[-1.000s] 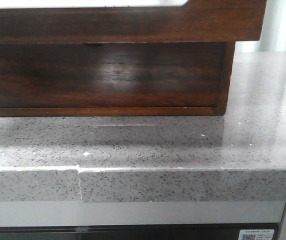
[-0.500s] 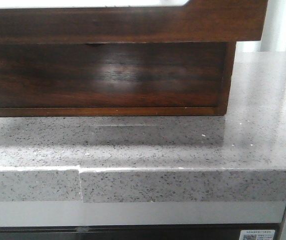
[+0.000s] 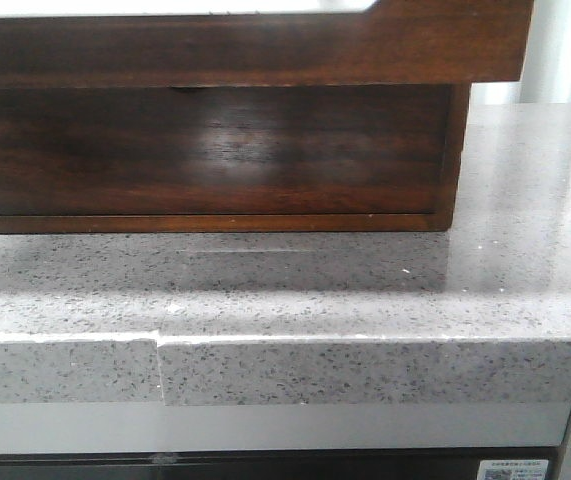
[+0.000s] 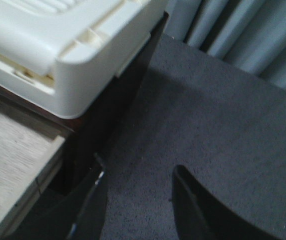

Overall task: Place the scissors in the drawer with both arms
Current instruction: 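Lower the scissors into the drawer and open the right gripper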

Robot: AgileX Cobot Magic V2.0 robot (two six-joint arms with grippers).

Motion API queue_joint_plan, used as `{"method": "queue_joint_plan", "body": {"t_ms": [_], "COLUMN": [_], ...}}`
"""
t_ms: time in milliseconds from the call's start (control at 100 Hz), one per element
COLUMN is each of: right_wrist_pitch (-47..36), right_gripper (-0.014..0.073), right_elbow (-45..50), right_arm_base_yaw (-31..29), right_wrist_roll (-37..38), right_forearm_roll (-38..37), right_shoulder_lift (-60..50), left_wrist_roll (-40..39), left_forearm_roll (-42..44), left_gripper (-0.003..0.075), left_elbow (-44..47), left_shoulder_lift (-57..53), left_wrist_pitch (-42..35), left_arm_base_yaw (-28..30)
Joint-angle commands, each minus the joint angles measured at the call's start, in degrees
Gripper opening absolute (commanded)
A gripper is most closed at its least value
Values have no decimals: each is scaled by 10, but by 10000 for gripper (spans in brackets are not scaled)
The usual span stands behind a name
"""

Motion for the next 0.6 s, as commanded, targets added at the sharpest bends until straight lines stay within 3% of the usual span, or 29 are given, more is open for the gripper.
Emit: {"method": "queue_joint_plan", "body": {"t_ms": [0, 160, 290, 590], "right_wrist_pitch": [-97, -160, -179, -197], "right_gripper": [283, 283, 283, 283], "right_elbow": [76, 230, 311, 352], "right_arm_base_yaw": [-53, -124, -128, -128], "right_wrist_roll": [23, 35, 35, 35], "right_forearm_roll": [13, 85, 145, 154], "right_shoulder_lift": [-40, -83, -108, -121], "left_wrist_roll": [-3, -3, -3, -3], "left_forearm_roll": [-10, -10, -10, -10], "left_gripper": [459, 459, 459, 447], "left_elbow": [-20, -20, -20, -20], "left_shoulder_lift": [3, 3, 3, 3], "left_wrist_pitch": [-43, -43, -42, -42], "left_arm_base_yaw": [-5, -5, -5, -5]}}
